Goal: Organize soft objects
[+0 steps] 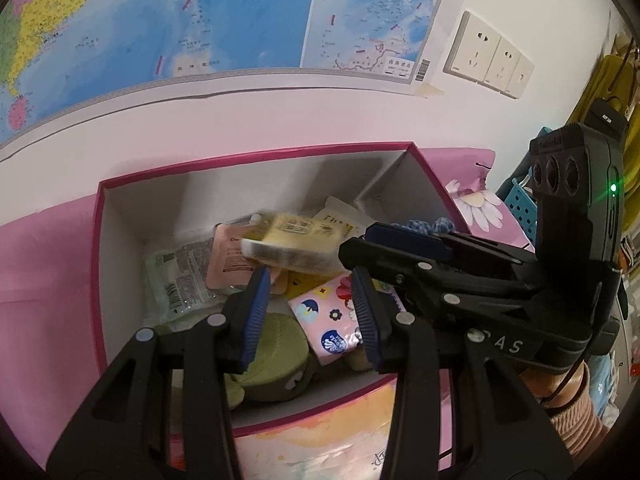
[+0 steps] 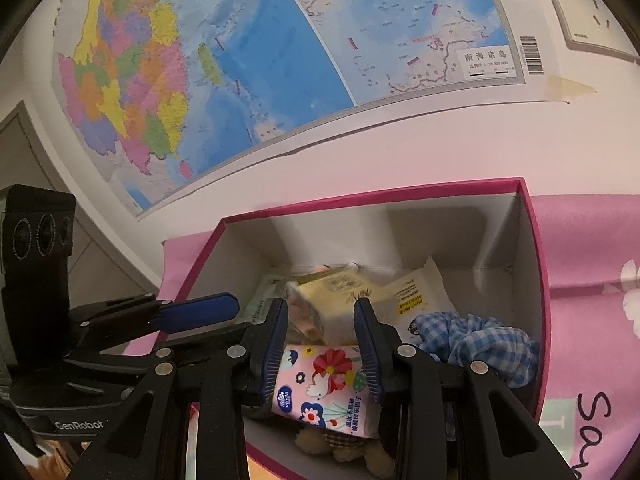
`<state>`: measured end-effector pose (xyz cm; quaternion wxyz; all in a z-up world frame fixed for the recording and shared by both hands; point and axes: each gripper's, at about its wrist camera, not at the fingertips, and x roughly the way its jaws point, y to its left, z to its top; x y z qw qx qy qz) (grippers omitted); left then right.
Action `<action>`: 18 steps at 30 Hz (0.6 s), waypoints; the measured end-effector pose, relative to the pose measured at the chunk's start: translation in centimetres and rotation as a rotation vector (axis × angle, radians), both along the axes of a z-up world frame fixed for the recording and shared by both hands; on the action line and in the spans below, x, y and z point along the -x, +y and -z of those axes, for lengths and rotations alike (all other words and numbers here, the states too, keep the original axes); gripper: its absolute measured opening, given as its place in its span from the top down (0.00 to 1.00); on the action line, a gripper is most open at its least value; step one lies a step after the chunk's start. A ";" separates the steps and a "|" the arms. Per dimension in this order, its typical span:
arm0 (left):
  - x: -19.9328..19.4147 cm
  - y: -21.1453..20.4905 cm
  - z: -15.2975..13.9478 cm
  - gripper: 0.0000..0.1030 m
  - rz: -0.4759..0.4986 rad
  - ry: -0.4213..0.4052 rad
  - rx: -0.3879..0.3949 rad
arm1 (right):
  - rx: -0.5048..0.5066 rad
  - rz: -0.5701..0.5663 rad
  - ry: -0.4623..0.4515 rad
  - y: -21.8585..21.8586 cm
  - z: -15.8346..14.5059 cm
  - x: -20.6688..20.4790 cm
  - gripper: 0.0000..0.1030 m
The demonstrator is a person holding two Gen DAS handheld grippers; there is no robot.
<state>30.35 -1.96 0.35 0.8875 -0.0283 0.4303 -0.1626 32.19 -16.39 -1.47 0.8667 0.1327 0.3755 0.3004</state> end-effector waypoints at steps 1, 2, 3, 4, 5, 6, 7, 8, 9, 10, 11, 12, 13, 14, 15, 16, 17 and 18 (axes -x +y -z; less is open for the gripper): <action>0.2 0.0 0.0 0.58 -0.002 -0.006 -0.003 | 0.005 0.004 -0.004 0.0 0.0 0.1 0.66; 0.4 0.0 -0.1 0.58 0.000 -0.014 -0.005 | 0.009 0.006 -0.010 -0.2 -0.1 0.3 0.66; 0.8 0.0 -0.3 0.56 0.005 -0.029 -0.009 | 0.011 0.011 -0.017 -0.3 -0.2 0.5 0.66; 1.0 0.1 -0.4 0.55 0.004 -0.039 -0.011 | 0.011 0.014 -0.023 -0.4 -0.3 0.8 0.66; 1.4 0.1 -0.6 0.54 -0.002 -0.050 -0.015 | 0.010 0.013 -0.027 -0.6 -0.3 1.1 0.66; 2.1 0.3 -1.0 0.50 -0.008 -0.074 -0.022 | 0.009 0.012 -0.035 -0.7 -0.5 1.5 0.66; 2.6 0.5 -1.3 0.43 -0.011 -0.097 -0.023 | 0.011 0.011 -0.046 -0.9 -0.8 2.1 0.64; 3.1 0.7 -1.6 0.40 -0.015 -0.115 -0.024 | 0.014 0.008 -0.066 -1.1 -1.1 2.9 0.59; 4.1 1.0 -2.1 0.34 -0.028 -0.148 -0.029 | 0.016 0.008 -0.082 -1.3 -1.4 3.6 0.53; 5.2 1.4 -2.5 0.25 -0.036 -0.183 -0.033 | 0.021 0.013 -0.099 -1.5 -1.7 4.3 0.50; 5.9 1.6 -2.8 0.19 -0.039 -0.205 -0.034 | 0.027 0.018 -0.126 -1.8 -2.1 5.5 0.43; 7.2 2.1 -3.3 0.10 -0.051 -0.244 -0.035 | 0.029 0.017 -0.144 -1.9 -2.4 6.3 0.37; 8.2 2.4 -3.7 0.02 -0.060 -0.271 -0.036 | 0.035 0.018 -0.166 -2.0 -2.7 7.3 0.34; 9.4 2.8 -4.0 0.00 -0.065 -0.303 -0.038 | 0.045 0.021 -0.183 -2.2 -2.9 8.3 0.27; 11.0 3.2 -4.2 0.00 -0.077 -0.338 -0.045 | 0.065 0.027 -0.210 -2.3 -3.1 9.7 0.19; 12.1 3.5 -4.4 0.00 -0.094 -0.355 -0.054 | 0.077 0.031 -0.229 -2.3 -3.2 10.6 0.16; 12.7 3.6 -4.4 0.00 -0.104 -0.366 -0.060 | 0.096 0.036 -0.248 -2.3 -3.3 11.6 0.13; 13.8 3.9 -4.3 0.00 -0.118 -0.376 -0.066 | 0.131 0.050 -0.267 -2.2 -3.3 12.7 0.08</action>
